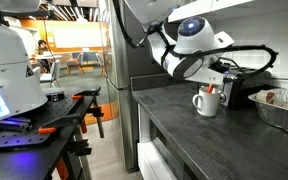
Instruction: Put the marker in the mug
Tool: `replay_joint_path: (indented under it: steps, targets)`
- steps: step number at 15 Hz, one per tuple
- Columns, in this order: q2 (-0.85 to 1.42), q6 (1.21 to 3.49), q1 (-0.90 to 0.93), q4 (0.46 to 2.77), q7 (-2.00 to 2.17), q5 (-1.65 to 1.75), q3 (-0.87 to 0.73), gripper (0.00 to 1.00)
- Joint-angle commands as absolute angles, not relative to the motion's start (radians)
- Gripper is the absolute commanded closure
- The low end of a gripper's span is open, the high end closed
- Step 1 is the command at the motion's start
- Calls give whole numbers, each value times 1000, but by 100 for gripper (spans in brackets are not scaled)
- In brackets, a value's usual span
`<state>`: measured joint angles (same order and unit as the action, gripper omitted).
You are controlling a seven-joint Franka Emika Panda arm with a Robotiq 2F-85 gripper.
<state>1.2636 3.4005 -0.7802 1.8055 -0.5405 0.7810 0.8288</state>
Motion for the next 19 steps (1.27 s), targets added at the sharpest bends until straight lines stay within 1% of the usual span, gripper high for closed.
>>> replay_joint_path:
  steps: [1,3,6,7,8,11,14,16,19]
  targets:
    - [1176,3372,-683,1771,-510,699,732,49]
    - [1094,3390,-588,1753,-452,653,629,36]
    - [951,3340,-437,1768,-379,539,472,12]
    - [921,3290,-425,1793,-393,504,474,5]
    - [889,3246,-400,1808,-371,493,461,1]
    - [817,3065,-370,1846,-325,474,487,0]
    - [730,2906,-293,1877,-341,328,445,0]
    - [675,2808,-216,1880,-318,269,374,0]
    - [614,2714,-51,1867,-242,279,189,0]
